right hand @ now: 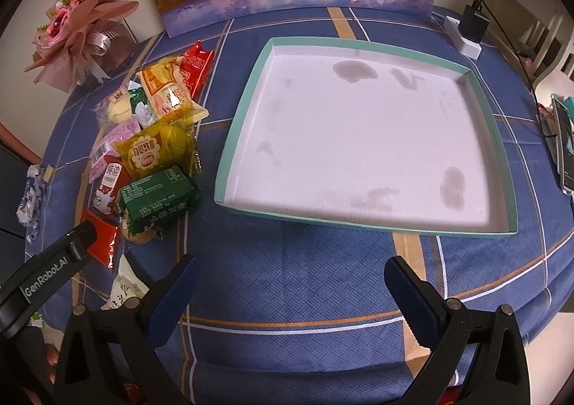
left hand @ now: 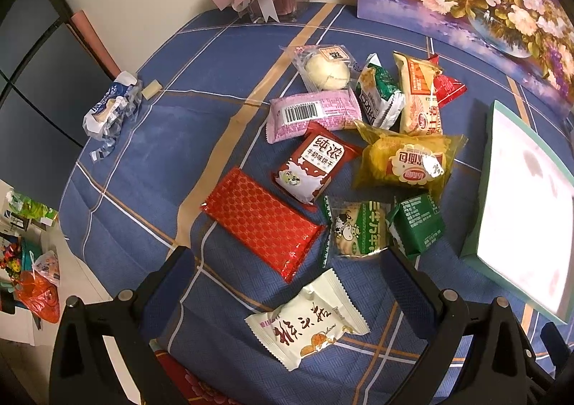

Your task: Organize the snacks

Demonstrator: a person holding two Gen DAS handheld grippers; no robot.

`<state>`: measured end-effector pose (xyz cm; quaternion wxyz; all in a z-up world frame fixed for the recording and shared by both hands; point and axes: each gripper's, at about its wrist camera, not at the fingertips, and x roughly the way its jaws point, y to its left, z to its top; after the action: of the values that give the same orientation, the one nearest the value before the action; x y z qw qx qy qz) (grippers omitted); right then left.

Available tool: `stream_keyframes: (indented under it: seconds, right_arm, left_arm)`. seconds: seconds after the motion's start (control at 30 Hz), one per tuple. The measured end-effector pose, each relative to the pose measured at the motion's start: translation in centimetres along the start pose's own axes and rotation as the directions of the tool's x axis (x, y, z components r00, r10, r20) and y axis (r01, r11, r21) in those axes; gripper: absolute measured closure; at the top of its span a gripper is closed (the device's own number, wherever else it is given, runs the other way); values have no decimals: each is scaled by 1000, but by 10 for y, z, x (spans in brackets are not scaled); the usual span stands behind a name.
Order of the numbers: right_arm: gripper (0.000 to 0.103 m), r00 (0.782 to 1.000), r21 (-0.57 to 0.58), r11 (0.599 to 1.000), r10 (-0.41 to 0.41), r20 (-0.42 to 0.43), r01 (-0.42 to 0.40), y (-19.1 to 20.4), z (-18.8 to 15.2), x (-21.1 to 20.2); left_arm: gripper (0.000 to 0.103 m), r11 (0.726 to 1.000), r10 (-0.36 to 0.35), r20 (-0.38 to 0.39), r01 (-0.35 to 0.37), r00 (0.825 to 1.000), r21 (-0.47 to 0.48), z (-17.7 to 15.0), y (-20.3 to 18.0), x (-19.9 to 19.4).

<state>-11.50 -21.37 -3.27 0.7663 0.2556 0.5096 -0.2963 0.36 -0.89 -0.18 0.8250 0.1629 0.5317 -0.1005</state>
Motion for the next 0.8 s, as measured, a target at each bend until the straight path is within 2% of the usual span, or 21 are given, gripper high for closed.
stream_keyframes:
  seconds: [0.8]
  right_arm:
    - [0,1000,1,1000,1,-3,-1,0,-1,1]
  left_arm:
    - [0,1000,-4,-10,4,1000,-7,-3,0,5]
